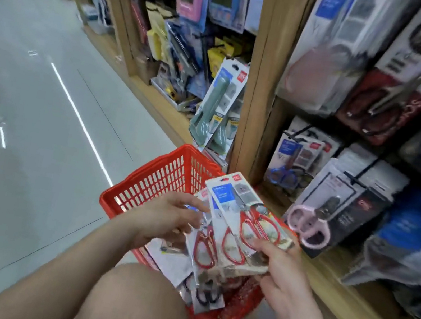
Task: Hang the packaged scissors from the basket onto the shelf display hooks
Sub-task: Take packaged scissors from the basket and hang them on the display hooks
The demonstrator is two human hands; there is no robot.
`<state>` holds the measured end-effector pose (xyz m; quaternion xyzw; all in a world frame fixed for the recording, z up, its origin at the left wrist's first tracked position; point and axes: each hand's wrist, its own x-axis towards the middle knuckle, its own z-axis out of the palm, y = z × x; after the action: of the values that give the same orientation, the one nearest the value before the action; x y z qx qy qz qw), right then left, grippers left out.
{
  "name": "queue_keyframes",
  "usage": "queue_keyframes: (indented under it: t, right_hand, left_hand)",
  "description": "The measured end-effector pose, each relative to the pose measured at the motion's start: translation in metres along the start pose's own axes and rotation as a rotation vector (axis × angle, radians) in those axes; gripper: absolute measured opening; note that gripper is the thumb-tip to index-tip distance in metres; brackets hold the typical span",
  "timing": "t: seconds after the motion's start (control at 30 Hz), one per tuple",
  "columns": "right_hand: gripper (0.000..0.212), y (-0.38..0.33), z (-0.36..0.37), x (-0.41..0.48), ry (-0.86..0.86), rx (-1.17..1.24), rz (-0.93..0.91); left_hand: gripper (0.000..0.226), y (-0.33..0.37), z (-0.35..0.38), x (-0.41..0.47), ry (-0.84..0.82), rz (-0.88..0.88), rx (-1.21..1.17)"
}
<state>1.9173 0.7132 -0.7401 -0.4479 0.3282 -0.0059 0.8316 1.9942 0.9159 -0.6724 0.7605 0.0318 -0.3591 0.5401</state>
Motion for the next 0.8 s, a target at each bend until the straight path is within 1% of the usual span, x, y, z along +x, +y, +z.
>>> queue_keyframes:
  t: [0.03, 0.07, 0.1, 0.13, 0.17, 0.2, 0.23, 0.27, 0.3, 0.33, 0.4, 0.5, 0.63, 0.8]
  right_hand:
    - [0.057, -0.009, -0.002, -0.007, -0.026, 0.042, -0.017]
    - [0.055, -0.017, -0.002, -0.015, -0.059, 0.078, -0.035]
    - [0.053, -0.027, -0.002, -0.023, -0.091, 0.112, -0.053]
    - [0.051, -0.036, -0.001, -0.031, -0.128, 0.142, -0.072]
    - [0.049, -0.045, 0.0, -0.039, -0.169, 0.173, -0.093]
    - [0.047, -0.053, 0.002, -0.048, -0.214, 0.203, -0.115]
    - [0.047, -0.06, 0.004, -0.056, -0.252, 0.225, -0.134]
    - [0.049, -0.066, 0.006, -0.063, -0.285, 0.236, -0.149]
    - [0.053, -0.071, 0.009, -0.07, -0.306, 0.241, -0.156]
    - [0.059, -0.073, 0.011, -0.076, -0.319, 0.245, -0.158]
    - [0.067, -0.078, 0.015, -0.09, -0.341, 0.255, -0.165]
    - [0.067, -0.089, 0.013, -0.113, -0.377, 0.211, -0.251]
    - [0.073, -0.101, 0.002, -0.14, -0.372, 0.148, -0.375]
    - [0.058, -0.112, -0.007, -0.17, -0.382, 0.101, -0.427]
  left_hand:
    - [0.018, 0.009, -0.002, -0.007, 0.088, 0.036, 0.023]
    - [0.024, 0.015, -0.004, -0.012, 0.169, 0.065, 0.077]
    - [0.037, 0.021, -0.004, -0.021, 0.218, 0.077, 0.153]
    - [0.056, 0.026, -0.003, -0.028, 0.233, 0.083, 0.204]
    - [0.077, 0.029, -0.002, -0.035, 0.202, 0.079, 0.199]
    - [0.091, 0.033, -0.001, -0.043, 0.154, 0.075, 0.135]
    - [0.095, 0.038, 0.002, -0.052, 0.11, 0.078, 0.039]
    - [0.09, 0.044, 0.008, -0.061, 0.087, 0.109, -0.073]
    - [0.083, 0.051, 0.014, -0.068, 0.1, 0.156, -0.186]
    - [0.077, 0.058, 0.022, -0.075, 0.139, 0.219, -0.299]
    - [0.068, 0.072, 0.04, -0.087, 0.248, 0.36, -0.424]
    - [0.062, 0.09, 0.061, -0.106, 0.364, 0.465, -0.43]
    - [0.054, 0.106, 0.081, -0.133, 0.381, 0.512, -0.352]
    - [0.044, 0.119, 0.109, -0.165, 0.429, 0.616, -0.292]
